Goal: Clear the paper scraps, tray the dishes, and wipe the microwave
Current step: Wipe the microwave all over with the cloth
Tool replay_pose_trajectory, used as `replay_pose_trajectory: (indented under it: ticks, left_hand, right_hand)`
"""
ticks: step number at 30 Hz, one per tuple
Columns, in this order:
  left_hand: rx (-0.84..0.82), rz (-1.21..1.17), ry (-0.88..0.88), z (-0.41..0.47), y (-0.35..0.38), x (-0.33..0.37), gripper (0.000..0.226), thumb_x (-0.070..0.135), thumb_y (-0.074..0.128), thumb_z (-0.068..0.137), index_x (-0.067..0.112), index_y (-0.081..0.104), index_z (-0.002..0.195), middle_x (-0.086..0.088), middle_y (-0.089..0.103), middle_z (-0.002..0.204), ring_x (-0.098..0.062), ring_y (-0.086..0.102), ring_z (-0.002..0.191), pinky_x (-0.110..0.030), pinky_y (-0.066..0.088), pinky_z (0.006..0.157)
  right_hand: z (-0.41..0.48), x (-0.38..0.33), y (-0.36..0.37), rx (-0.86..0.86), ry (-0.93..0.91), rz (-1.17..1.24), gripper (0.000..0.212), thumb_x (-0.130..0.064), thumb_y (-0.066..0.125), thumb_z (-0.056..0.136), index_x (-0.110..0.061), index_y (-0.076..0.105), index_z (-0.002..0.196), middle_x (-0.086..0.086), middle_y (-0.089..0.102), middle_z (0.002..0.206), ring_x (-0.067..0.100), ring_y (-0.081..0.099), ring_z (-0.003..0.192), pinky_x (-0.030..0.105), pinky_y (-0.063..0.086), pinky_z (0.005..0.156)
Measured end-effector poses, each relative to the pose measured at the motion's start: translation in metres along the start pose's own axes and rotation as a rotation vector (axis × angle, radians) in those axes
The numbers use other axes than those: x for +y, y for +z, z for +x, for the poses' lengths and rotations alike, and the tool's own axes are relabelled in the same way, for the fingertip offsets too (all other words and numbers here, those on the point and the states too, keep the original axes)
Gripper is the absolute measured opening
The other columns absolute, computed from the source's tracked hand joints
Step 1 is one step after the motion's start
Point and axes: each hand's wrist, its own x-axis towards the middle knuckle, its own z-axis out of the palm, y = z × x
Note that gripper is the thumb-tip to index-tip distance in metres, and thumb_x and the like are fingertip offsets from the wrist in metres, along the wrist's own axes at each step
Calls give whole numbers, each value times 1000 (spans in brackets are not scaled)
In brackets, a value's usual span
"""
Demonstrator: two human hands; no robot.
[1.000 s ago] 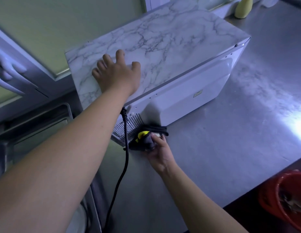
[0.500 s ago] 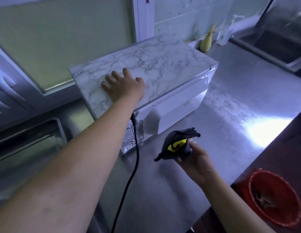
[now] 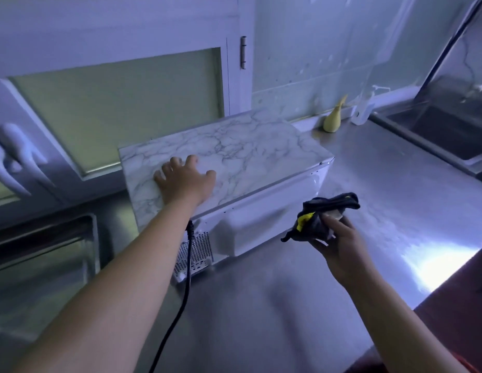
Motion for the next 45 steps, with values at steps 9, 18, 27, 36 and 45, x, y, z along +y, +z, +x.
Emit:
replay_pose_trajectory:
  ticks: [9, 18, 27, 36, 45]
  left_hand:
    - [61, -3, -106, -12, -7, 19, 64, 48, 39, 77, 33, 55, 136, -4, 51, 145, -30, 46, 131, -46, 32, 110]
    - [105, 77, -107, -49, 44, 126, 51, 49, 42, 95, 33, 46, 143, -1, 38, 154, -25, 30, 142, -46, 19, 115]
    - [225, 250, -106, -59, 63, 135, 61, 49, 23, 92, 30, 40, 147, -4, 38, 155, -27, 31, 141, -47, 20, 113]
    - [214, 235, -114, -58, 63, 133, 50, 46, 30, 97, 33, 39, 145, -4, 36, 155, -25, 29, 142, -46, 18, 112]
    - [433, -243, 54, -101, 57, 162, 34, 21, 59, 86, 12, 68, 118, -6, 63, 127, -27, 52, 125, -42, 38, 106]
  right_hand:
    - [78, -52, -44, -113, -201, -100, 28, -1, 63, 91, -25, 73, 100, -1, 75, 97, 17, 72, 89, 30, 59, 78]
    - [129, -54, -79, -99, -290, -259, 19, -19, 70, 81, -30, 69, 97, 5, 72, 100, 11, 66, 90, 36, 59, 80]
    - [136, -1, -44, -68, -607, -587, 40, -10, 74, 83, -9, 65, 122, 12, 62, 109, 29, 61, 96, 38, 51, 85]
    - [149, 18, -72, -96, -331, -496, 17, -27, 68, 82, -21, 61, 96, 2, 64, 87, 17, 61, 83, 29, 50, 73]
    - [129, -5, -161, -327, 252, -506, 21, -21, 73, 83, -4, 69, 95, 14, 71, 86, 24, 68, 76, 40, 57, 70]
